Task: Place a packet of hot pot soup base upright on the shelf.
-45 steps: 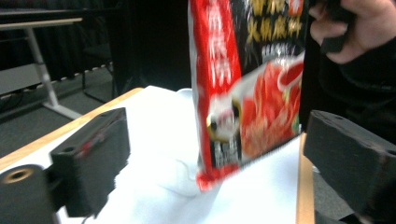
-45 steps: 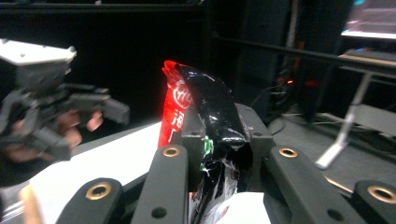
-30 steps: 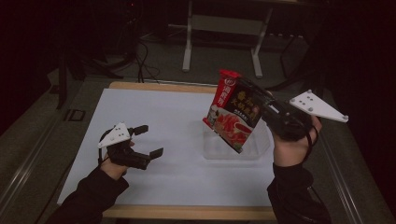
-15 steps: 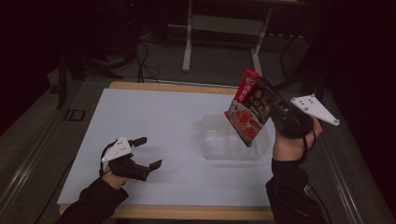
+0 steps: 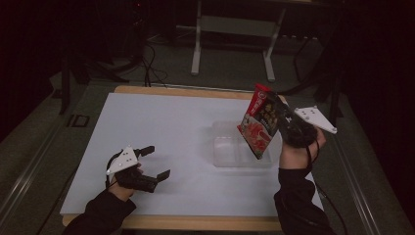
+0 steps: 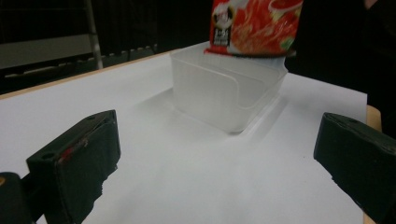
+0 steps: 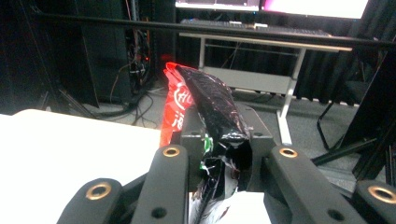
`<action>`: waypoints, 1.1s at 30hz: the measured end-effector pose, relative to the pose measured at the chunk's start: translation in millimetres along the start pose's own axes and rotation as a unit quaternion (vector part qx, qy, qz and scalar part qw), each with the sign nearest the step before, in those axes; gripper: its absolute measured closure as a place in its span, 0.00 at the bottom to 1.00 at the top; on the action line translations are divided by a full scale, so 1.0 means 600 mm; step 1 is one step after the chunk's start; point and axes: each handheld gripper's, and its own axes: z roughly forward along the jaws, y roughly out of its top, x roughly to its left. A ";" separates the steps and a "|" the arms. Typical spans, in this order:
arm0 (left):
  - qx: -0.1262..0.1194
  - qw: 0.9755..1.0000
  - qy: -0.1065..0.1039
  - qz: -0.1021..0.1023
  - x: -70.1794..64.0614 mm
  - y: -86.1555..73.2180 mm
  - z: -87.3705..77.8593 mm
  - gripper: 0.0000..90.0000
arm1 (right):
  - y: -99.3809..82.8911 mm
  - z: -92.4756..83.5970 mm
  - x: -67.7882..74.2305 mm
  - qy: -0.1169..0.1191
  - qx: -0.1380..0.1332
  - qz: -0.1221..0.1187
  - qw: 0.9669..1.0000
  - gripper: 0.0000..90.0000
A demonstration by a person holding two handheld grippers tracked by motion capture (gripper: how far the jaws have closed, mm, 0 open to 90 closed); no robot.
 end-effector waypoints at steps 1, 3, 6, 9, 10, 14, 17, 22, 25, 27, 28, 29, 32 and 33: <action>0.001 1.000 0.001 0.000 0.000 -0.001 0.000 0.01 | -0.004 0.004 0.000 -0.001 0.002 -0.001 1.000 0.85; -0.001 1.000 -0.002 -0.005 0.001 -0.002 0.001 0.01 | -0.011 0.011 0.002 -0.004 0.007 -0.004 1.000 0.85; 0.000 1.000 -0.003 -0.005 0.002 -0.004 0.001 0.01 | -0.019 0.019 0.005 -0.005 0.010 -0.008 1.000 0.85; 0.001 1.000 -0.006 -0.007 0.002 -0.004 0.001 0.01 | -0.029 0.027 0.007 -0.003 0.014 -0.008 1.000 0.85; 0.002 1.000 -0.006 -0.007 0.003 -0.005 0.001 0.01 | -0.032 0.029 0.007 -0.004 0.015 -0.010 1.000 0.85; 0.003 1.000 -0.007 -0.009 0.003 -0.006 0.002 0.01 | -0.043 0.035 0.010 -0.003 0.020 -0.009 1.000 0.84; 0.002 1.000 -0.009 -0.011 0.003 -0.006 0.003 0.01 | -0.051 0.038 0.011 -0.001 0.025 -0.009 1.000 0.84; 0.007 1.000 -0.010 -0.010 0.003 -0.008 0.005 0.01 | -0.063 0.043 0.012 0.002 0.034 -0.006 0.999 0.84; 0.006 1.000 -0.012 -0.012 0.003 -0.009 0.005 0.01 | -0.068 0.043 0.015 0.002 0.034 -0.012 0.999 0.84; 0.007 1.000 -0.014 -0.012 0.003 -0.008 0.005 0.01 | -0.071 0.044 0.018 0.004 0.037 -0.016 0.999 0.84; 0.007 1.000 -0.014 -0.012 0.003 -0.008 0.005 0.01 | -0.071 0.044 0.018 0.004 0.037 -0.016 0.999 0.84; 0.007 1.000 -0.014 -0.011 0.002 -0.008 0.004 0.01 | -0.073 0.044 0.018 0.006 0.038 -0.016 0.999 0.84; 0.010 1.000 -0.017 -0.012 0.002 -0.009 0.005 0.01 | -0.081 0.042 0.016 0.012 0.042 -0.010 0.999 0.84; 0.010 1.000 -0.017 -0.013 0.002 -0.009 0.005 0.01 | -0.084 0.040 0.016 0.013 0.042 -0.008 0.999 0.84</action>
